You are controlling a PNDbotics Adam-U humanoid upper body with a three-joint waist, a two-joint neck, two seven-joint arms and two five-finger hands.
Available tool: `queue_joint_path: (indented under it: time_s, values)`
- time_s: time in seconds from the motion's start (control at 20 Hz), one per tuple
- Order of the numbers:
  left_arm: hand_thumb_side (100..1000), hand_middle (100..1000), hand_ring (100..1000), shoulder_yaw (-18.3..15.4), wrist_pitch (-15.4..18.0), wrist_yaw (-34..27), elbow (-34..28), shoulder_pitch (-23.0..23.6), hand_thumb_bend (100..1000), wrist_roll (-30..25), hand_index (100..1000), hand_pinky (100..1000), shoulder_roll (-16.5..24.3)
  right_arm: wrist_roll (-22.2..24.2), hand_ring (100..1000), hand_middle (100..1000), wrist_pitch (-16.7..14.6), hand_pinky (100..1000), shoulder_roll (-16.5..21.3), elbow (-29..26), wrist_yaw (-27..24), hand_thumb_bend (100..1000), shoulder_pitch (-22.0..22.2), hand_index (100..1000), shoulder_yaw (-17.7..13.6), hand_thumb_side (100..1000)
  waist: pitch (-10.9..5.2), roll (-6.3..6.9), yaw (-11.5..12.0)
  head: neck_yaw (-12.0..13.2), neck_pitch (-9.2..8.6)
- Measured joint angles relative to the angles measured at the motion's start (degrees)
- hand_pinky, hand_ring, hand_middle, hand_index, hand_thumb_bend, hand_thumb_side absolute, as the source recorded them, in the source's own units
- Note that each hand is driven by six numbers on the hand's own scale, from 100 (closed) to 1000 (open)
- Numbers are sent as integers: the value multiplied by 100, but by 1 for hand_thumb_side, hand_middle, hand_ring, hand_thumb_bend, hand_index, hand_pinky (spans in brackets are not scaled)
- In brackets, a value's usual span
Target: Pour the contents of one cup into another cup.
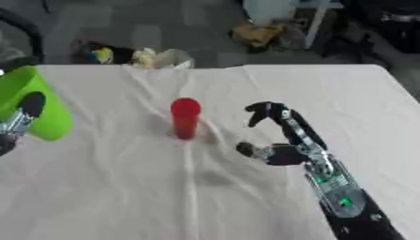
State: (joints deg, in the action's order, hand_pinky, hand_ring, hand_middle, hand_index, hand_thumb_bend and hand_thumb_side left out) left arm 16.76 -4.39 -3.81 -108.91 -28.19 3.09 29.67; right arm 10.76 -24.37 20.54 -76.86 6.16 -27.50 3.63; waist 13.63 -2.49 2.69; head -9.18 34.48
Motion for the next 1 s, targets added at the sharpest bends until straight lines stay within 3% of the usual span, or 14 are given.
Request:
queue_joint_path:
  time_s: [0.3, 1.0]
  values:
    - [534, 562, 618, 99, -151, -218, -275, -13, 100, -162, 896, 100, -144, 38, 597, 515, -54, 873, -14, 362, 38, 675, -326, 760, 32, 429, -11, 34, 263, -244, 2]
    - [510, 567, 628, 378, -248, -369, -451, -158, 100, -522, 896, 100, -407, 37, 598, 515, -232, 876, -78, 1194, 402, 688, -781, 762, 61, 428, 25, 157, 719, -340, -33]
